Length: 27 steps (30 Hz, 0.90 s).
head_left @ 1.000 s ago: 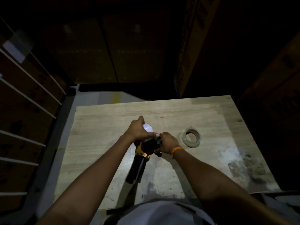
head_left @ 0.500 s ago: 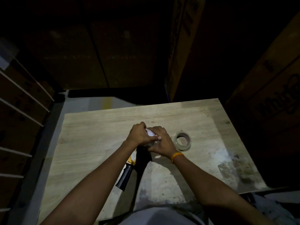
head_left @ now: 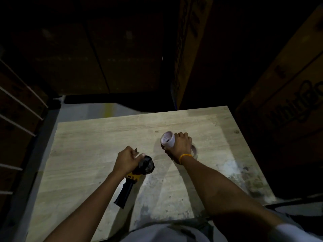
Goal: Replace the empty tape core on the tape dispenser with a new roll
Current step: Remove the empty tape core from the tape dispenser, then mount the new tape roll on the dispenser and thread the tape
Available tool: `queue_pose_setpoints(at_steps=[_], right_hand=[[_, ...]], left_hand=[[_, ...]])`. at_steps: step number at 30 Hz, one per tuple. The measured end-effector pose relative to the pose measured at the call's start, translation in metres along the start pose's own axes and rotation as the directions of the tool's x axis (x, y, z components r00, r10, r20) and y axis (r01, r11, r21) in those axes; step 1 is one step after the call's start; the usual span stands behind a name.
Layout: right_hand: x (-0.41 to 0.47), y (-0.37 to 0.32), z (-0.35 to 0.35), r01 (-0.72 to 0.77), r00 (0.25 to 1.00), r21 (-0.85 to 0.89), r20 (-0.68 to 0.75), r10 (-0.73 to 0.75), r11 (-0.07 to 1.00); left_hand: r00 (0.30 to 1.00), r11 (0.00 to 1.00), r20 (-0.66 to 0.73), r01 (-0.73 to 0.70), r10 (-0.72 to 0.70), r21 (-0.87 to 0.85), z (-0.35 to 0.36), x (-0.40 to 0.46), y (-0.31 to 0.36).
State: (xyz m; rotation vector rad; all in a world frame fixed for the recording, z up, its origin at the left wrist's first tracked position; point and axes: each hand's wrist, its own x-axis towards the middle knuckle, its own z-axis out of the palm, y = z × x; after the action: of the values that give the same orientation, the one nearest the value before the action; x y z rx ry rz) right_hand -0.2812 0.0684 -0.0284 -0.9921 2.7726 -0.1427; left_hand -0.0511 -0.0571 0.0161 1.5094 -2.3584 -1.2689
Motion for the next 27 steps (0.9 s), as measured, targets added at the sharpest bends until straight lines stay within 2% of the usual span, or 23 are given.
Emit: queue_pose_setpoints(at_steps=[4, 7, 10, 12, 15, 18, 22, 27], right_hand=[[0.006, -0.001, 0.005, -0.070, 0.996, -0.054, 0.053, 0.073, 0.996], [0.007, 0.007, 0.006, -0.059, 0.986, -0.121, 0.146, 0.076, 0.991], [0.002, 0.013, 0.000, -0.033, 0.987, -0.121, 0.155, 0.052, 0.992], [-0.007, 0.016, -0.005, -0.048, 0.991, -0.072, 0.125, 0.057, 0.996], [-0.025, 0.028, -0.007, -0.148, 0.987, 0.026, 0.067, 0.146, 0.989], [-0.044, 0.042, -0.005, -0.247, 0.969, 0.049, 0.027, 0.246, 0.968], [-0.055, 0.057, -0.006, -0.288, 0.957, 0.206, 0.103, 0.271, 0.935], [-0.053, 0.064, -0.013, -0.288, 0.958, 0.323, 0.114, 0.265, 0.901]], left_hand=[[0.996, 0.996, -0.021, 0.086, -0.085, 0.036, -0.008, -0.015, -0.037], [0.993, 0.987, 0.017, 0.113, -0.115, 0.114, -0.015, -0.023, -0.054], [0.988, 0.974, 0.050, 0.134, -0.145, 0.182, -0.019, -0.035, -0.061], [0.984, 0.967, 0.068, 0.149, -0.166, 0.209, -0.020, -0.041, -0.066], [0.962, 0.952, 0.176, 0.161, -0.211, 0.262, -0.018, -0.047, -0.082], [0.934, 0.933, 0.291, 0.098, -0.206, 0.347, -0.014, -0.050, -0.096], [0.924, 0.915, 0.313, 0.084, -0.220, 0.395, -0.007, -0.058, -0.100], [0.916, 0.922, 0.314, 0.125, -0.248, 0.366, -0.009, -0.064, -0.105]])
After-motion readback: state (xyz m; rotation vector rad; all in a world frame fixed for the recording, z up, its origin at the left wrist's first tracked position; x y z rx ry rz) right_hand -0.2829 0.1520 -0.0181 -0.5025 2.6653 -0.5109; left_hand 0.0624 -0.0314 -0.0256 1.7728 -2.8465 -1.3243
